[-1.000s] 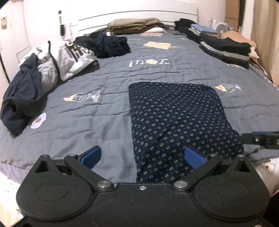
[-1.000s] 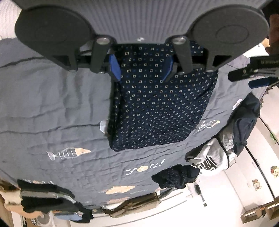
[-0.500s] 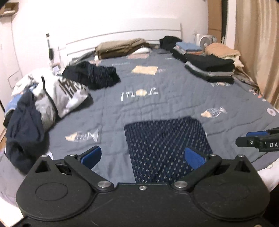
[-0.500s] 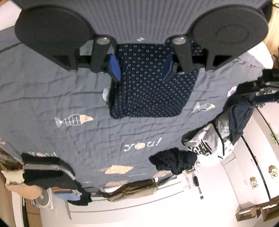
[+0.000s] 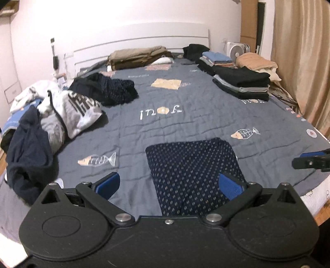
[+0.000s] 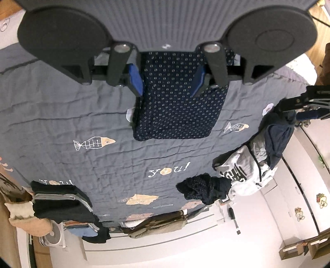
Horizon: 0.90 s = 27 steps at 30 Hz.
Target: Fold clothes
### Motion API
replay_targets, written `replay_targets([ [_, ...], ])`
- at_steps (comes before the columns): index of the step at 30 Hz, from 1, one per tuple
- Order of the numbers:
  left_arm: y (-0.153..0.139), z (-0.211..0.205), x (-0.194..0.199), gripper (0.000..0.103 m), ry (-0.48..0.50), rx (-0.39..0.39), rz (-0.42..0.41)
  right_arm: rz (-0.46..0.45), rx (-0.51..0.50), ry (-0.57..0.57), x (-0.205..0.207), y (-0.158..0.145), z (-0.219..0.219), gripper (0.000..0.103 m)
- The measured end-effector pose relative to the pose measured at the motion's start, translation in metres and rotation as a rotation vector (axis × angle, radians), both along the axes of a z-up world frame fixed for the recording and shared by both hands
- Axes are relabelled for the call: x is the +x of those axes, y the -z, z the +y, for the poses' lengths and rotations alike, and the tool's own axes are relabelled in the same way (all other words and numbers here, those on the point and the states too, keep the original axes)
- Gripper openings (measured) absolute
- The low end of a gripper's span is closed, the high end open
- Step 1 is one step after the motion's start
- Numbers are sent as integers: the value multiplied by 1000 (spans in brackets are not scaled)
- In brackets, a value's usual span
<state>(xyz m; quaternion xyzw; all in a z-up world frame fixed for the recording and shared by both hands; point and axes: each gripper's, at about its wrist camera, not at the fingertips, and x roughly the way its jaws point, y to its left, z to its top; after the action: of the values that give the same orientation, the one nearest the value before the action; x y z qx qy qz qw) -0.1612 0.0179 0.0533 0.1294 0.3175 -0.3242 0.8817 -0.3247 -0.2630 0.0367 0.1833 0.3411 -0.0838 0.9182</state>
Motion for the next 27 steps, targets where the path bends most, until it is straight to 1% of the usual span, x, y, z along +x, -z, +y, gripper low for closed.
replay_targets([
  [4, 0, 7, -3, 103, -18, -18, 17, -21, 19, -3, -17, -5, -2, 52],
  [9, -6, 14, -8, 103, -27, -64, 20, -58, 42, 1, -38, -14, -5, 52],
  [11, -8, 15, -8, 103, -39, -75, 25, -63, 39, 0, -44, -19, -6, 52],
  [15, -7, 16, -8, 103, -27, -76, 17, -78, 28, 20, -52, -27, -6, 52],
  [18, 0, 15, -2, 103, -14, -96, 36, -70, 31, 29, -53, -28, -7, 52],
  [22, 12, 7, 14, 103, 1, -120, 71, -52, -2, 29, -52, -27, -9, 52],
  [27, 20, -11, 39, 103, 25, -143, 125, -51, 38, 59, -47, -23, -28, 52],
])
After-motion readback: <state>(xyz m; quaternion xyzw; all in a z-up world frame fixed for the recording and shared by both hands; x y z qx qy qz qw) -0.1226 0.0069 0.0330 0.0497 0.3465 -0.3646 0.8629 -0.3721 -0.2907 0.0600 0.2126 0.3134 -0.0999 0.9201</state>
